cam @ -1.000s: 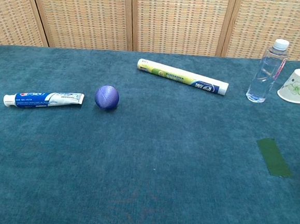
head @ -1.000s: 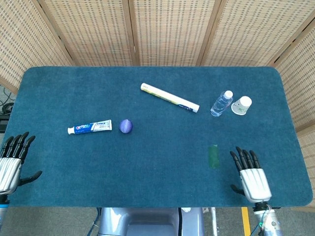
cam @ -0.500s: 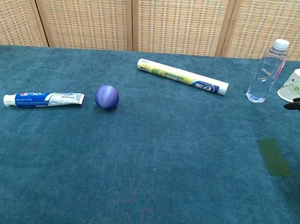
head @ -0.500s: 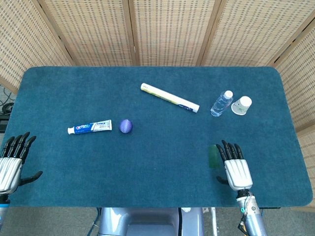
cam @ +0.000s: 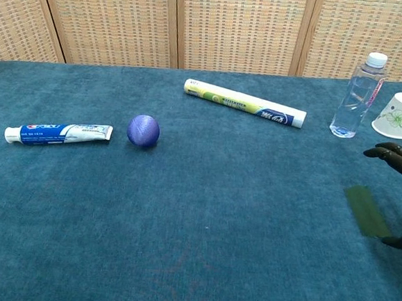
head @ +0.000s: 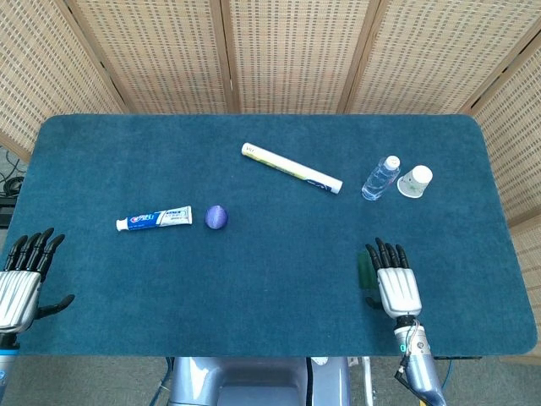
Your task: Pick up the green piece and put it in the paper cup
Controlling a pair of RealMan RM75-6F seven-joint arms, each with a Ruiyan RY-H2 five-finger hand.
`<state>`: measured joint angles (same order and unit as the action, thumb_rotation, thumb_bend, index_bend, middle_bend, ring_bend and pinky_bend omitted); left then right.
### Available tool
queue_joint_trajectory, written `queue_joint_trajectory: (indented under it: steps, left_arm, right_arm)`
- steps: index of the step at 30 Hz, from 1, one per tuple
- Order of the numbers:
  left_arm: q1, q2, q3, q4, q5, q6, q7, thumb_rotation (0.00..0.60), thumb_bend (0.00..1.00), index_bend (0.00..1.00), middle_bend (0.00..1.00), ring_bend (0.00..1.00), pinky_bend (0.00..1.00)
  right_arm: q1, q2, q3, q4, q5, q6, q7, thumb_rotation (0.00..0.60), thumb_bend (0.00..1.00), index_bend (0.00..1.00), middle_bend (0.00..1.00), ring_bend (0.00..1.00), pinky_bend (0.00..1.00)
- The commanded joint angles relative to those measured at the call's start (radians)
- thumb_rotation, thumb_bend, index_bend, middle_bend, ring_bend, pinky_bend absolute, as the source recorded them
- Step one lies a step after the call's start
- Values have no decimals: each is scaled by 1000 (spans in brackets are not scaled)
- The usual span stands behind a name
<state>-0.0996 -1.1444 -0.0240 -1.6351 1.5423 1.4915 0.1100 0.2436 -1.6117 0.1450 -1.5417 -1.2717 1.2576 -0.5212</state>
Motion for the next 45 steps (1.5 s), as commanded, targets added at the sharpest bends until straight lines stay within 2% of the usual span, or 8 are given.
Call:
queue_joint_trajectory:
  steps: [1,12,27,40,42,45]
  left_arm:
    - [-1,-1,-1,2,-4,-3,0,600,73,0,0,0,0]
    - [-4,-4,-4,6,-18,-11,2,600,73,0,0,0,0]
    - [-7,-10,-2,12,-22,-21,10,600,73,0,0,0,0]
    - [-7,-11,2,8,-12,-16,18,600,74,0,0,0,0]
    - [-6,-10,3,7,-11,-15,17,600,74,0,0,0,0]
    - [-7,-9,4,8,-9,-15,16,600,74,0,0,0,0]
  right_arm:
    - [15,-18,6,23,20,-16,2,600,156,0,0,0,0]
    - [56,-66,18,94,64,-51,17,600,156,0,0,0,0]
    - [79,-81,20,147,101,-69,39,600,156,0,0,0,0]
    - [95,-83,24,175,98,-61,71,600,231,3,0,0,0]
    - [96,-80,21,176,100,-65,74,600,234,41,0,0,0]
    - [95,-76,15,173,104,-68,77,600,234,168,0,0,0]
